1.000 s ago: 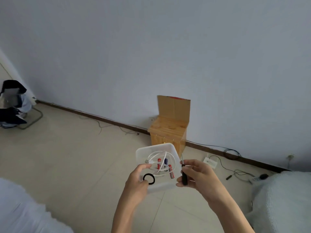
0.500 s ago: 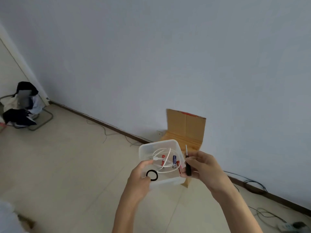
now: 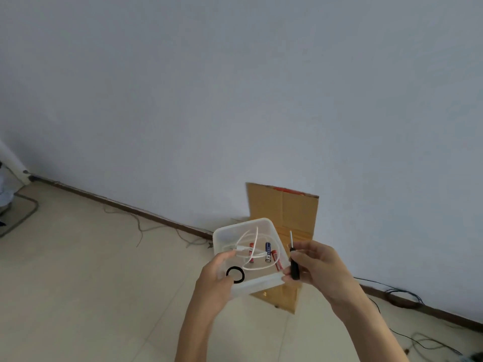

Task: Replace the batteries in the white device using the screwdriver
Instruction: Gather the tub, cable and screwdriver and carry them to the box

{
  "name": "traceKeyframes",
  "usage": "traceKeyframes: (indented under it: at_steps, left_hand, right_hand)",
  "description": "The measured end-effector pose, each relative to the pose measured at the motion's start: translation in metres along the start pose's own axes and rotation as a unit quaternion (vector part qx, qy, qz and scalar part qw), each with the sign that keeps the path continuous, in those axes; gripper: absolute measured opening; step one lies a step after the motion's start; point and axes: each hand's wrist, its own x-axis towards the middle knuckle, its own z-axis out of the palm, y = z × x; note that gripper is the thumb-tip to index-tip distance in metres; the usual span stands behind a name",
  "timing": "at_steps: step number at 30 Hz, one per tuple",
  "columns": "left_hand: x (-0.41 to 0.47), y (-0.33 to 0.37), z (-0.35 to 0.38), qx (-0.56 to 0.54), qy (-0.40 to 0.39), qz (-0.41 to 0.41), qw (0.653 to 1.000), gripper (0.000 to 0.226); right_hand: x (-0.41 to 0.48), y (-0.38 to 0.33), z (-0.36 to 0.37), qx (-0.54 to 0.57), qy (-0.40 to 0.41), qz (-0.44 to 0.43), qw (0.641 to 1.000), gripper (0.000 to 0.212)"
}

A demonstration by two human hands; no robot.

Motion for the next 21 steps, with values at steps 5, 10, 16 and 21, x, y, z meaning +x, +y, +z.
traceKeyframes:
  at_steps: [5,10,16,21]
  left_hand:
    - [0.094,0.035,-0.027,0.028,-0.041,0.048,0.998,0.057]
    - [0.172,0.050,-0.040,0.053,-0.086,0.068,0.993,0.059]
    - [0.251,0.046,-0.027,0.052,-0.130,0.070,0.988,0.054]
    - [0.319,0.046,-0.001,0.075,-0.152,0.074,0.983,0.056]
  right_hand:
    - [0.062,-0.021,0.029,0.016,0.064,-0.012,0.998,0.017]
    - [0.108,-0.023,0.048,0.028,0.116,-0.005,0.993,0.018]
    - [0.164,-0.021,0.039,0.053,0.156,0.012,0.986,0.018]
    - [0.237,-0.006,0.016,0.035,0.186,0.040,0.981,0.018]
